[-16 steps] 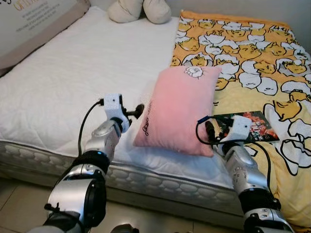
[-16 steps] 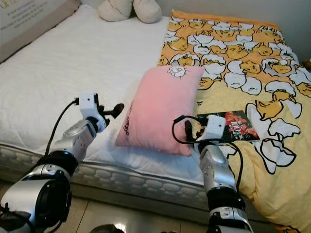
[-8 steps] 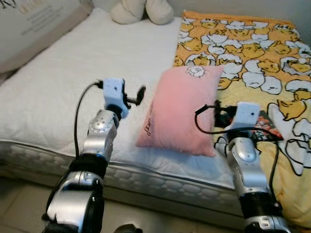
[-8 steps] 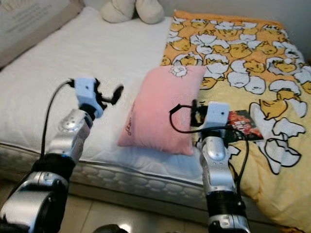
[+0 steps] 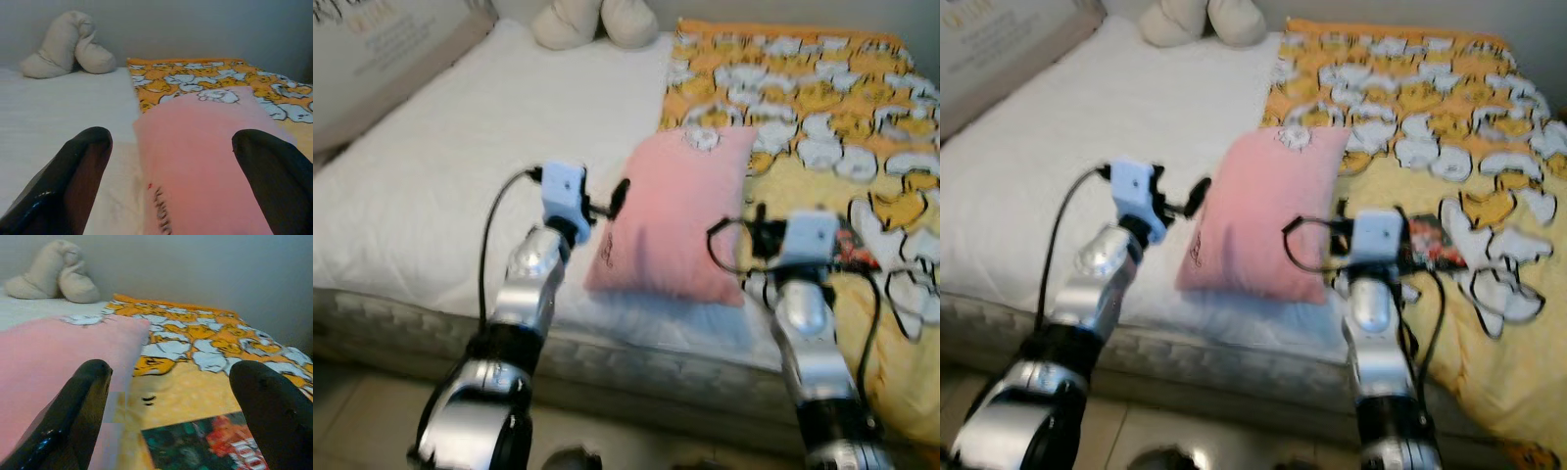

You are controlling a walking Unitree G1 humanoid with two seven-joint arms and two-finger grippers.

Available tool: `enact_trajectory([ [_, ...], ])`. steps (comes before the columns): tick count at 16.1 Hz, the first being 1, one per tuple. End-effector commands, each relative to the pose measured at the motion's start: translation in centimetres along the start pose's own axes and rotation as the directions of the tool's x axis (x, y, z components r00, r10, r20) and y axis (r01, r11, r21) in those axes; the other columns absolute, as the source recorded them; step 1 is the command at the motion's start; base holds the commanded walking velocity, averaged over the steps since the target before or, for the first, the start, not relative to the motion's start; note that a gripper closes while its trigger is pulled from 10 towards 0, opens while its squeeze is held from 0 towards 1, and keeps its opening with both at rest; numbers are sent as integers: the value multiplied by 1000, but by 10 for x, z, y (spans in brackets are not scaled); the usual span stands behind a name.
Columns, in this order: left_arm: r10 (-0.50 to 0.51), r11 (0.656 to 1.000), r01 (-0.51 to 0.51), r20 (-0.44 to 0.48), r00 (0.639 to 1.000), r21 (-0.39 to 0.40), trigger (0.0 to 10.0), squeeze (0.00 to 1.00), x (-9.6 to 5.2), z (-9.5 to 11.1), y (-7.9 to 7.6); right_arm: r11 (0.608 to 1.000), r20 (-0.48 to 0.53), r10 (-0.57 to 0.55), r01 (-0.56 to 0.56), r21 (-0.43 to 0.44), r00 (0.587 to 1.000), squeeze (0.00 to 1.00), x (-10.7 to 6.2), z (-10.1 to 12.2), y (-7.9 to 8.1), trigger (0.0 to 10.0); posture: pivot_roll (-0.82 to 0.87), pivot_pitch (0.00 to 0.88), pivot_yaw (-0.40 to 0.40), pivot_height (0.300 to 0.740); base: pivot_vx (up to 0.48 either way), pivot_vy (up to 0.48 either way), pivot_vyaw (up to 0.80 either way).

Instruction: Clean up the room

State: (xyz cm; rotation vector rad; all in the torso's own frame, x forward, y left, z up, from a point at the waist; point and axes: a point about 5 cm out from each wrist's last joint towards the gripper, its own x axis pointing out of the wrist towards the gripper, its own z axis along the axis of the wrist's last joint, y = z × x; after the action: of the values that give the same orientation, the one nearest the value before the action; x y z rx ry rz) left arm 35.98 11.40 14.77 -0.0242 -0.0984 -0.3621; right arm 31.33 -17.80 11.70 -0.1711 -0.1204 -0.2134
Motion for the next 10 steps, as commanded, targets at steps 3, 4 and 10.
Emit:
enact_trajectory([
  [3,30,1000,-30,9,1000,-2,10000,0,3,6,7,999,10,29,-28,-42,1000,0,8,5,4,10000,-23,0,8,678,0,0,488],
  [4,25,1000,-25,5,1000,2,10000,0,3,5,5,998,15,31,-30,-47,999,0,8,6,4,10000,-23,0,8,678,0,0,0],
  [10,0,999,1,-26,1000,46,10000,0,-2,-2,9,997,14,61,-60,-52,998,0,-1,2,12,10000,-36,0,26,678,0,0,-82],
])
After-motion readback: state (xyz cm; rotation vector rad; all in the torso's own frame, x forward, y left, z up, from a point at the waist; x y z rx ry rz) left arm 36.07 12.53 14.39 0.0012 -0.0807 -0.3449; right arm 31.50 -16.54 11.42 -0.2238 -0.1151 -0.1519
